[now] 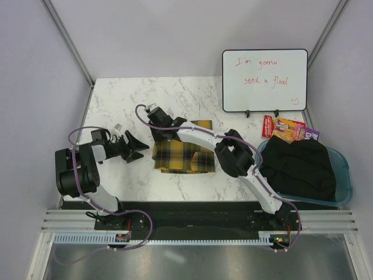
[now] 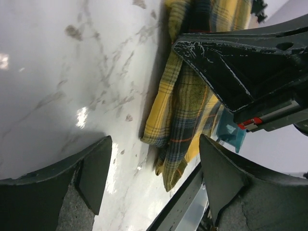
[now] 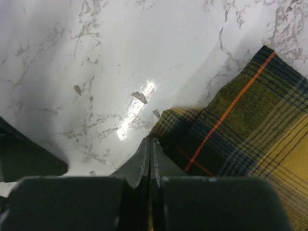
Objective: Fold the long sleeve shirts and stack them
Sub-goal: Fold the shirt
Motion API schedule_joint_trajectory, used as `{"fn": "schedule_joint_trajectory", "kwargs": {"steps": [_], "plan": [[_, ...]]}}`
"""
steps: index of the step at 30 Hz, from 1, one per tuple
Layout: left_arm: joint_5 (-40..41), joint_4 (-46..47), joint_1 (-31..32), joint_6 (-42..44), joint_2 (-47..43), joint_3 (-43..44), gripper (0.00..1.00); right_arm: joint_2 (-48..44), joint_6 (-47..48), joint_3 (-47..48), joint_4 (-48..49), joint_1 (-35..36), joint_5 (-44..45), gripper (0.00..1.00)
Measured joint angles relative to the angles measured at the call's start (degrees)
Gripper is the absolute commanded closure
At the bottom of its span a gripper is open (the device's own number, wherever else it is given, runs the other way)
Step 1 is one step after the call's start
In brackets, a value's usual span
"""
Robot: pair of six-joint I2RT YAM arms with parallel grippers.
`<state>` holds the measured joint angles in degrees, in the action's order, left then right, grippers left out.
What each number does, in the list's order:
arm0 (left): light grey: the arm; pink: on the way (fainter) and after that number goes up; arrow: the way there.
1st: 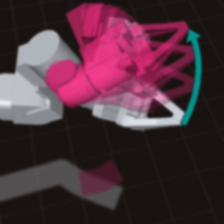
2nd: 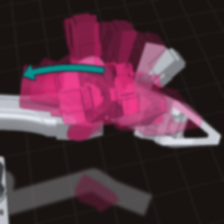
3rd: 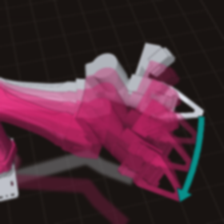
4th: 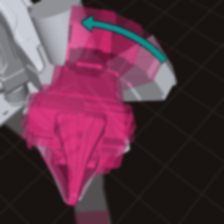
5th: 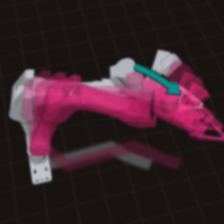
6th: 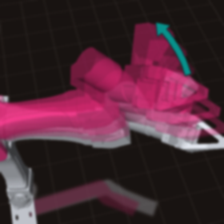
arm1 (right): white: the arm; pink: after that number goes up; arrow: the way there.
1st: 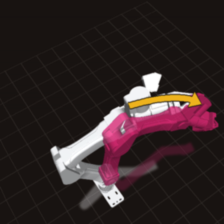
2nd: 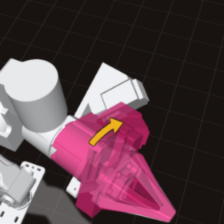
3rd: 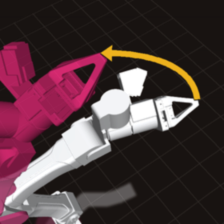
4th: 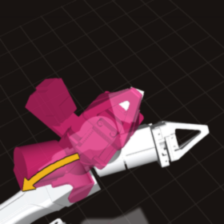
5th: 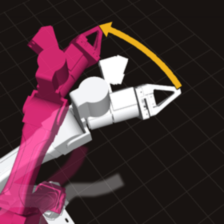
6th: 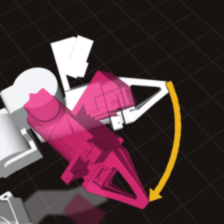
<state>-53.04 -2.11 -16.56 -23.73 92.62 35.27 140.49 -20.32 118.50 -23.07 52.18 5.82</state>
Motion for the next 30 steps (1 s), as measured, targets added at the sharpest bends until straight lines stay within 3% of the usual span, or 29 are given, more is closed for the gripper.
{"fn": "schedule_joint_trajectory", "kwargs": {"steps": [7,17,24,30], "plan": [[-5.90,8.59,2.93,-1.09,5.57,0.61,0.20,-1.42,-1.01,-0.48,0.13,-0.02,-1.99,1.00],[-3.72,17.31,9.22,-5.16,6.91,0.70,0.20,-2.97,-1.90,-1.16,-0.04,-0.15,-3.65,1.00],[-1.03,24.41,12.15,-11.85,8.26,0.11,0.21,-4.37,-2.51,-1.16,-0.02,-0.72,-3.74,1.00],[-1.92,38.51,14.51,-20.96,11.85,-2.86,0.22,-4.90,-3.17,-1.16,-0.04,-1.27,-3.91,1.00]]}}
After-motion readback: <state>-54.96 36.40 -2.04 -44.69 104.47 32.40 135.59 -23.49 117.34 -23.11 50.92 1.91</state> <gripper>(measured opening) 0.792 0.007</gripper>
